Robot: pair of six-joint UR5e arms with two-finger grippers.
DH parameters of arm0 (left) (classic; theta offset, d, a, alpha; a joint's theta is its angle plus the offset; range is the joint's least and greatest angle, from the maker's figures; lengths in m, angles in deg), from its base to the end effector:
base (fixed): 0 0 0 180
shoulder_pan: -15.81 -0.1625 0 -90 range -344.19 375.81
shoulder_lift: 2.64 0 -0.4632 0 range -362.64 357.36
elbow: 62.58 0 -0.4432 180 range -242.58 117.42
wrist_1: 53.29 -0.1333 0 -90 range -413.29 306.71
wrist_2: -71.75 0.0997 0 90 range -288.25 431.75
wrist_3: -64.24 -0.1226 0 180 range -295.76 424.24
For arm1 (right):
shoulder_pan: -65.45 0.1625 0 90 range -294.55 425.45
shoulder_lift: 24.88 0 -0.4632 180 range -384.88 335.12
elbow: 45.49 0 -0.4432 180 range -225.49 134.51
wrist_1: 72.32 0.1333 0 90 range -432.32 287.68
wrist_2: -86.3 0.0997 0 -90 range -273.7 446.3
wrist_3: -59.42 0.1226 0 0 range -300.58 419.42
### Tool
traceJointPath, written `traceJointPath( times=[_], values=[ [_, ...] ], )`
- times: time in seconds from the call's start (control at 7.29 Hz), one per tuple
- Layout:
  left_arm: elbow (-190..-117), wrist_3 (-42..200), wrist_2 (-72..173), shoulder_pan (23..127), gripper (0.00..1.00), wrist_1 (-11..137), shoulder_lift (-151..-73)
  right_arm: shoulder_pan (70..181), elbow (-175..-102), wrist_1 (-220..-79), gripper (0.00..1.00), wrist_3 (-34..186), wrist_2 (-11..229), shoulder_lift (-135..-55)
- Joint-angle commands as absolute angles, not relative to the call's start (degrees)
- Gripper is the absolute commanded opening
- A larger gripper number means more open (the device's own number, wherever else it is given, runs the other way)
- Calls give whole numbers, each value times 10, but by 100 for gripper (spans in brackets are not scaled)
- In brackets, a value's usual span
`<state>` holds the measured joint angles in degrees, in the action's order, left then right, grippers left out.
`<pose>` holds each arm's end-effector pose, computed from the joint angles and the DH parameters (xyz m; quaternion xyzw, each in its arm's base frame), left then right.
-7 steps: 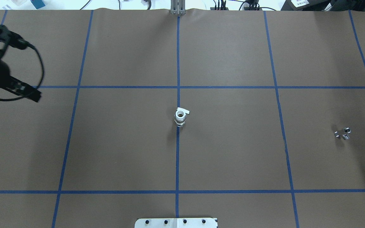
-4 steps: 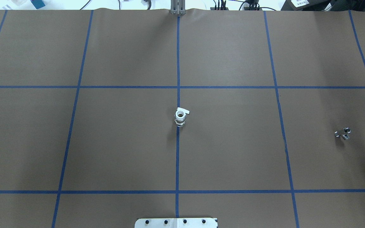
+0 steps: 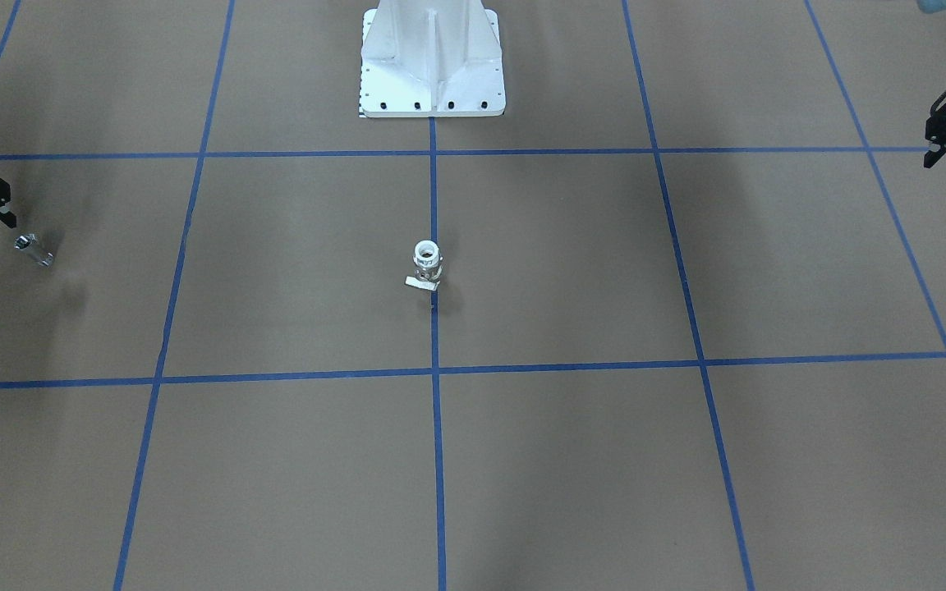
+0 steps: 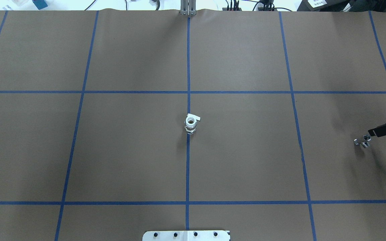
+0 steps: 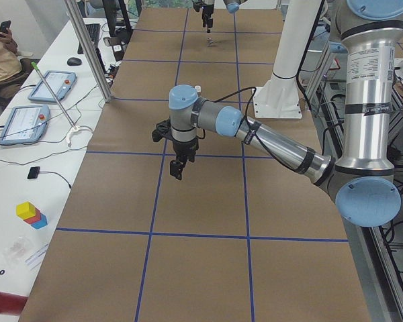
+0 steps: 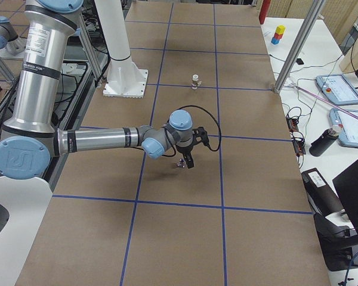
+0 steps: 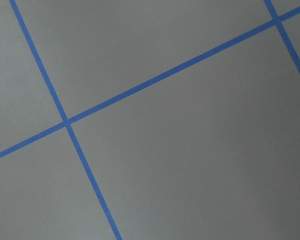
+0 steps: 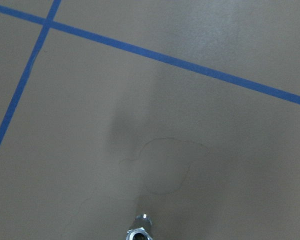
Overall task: Assemble PPR valve and pipe with both arms
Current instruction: 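Move the right gripper down over the silver pipe fitting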
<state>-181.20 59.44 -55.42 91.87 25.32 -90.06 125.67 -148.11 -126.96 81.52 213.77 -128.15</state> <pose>0.0626 -0.4981 0.5000 0.0953 0.3247 0.1932 0.9210 -0.1846 -0.4408 0.6416 0.1199 -0.3993 -0.1561 0.8955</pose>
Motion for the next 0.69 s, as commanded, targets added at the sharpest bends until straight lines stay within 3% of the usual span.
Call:
traceJointPath(
  times=[0.0, 0.55],
  values=[
    [-1811, 594, -555, 919, 100, 255, -901, 1228, -1436, -1204, 100, 818, 2132, -1281],
    [-1812, 593, -555, 919, 100, 255, -900, 1193, -1436, -1204, 100, 843, 2097, -1276]
  ],
)
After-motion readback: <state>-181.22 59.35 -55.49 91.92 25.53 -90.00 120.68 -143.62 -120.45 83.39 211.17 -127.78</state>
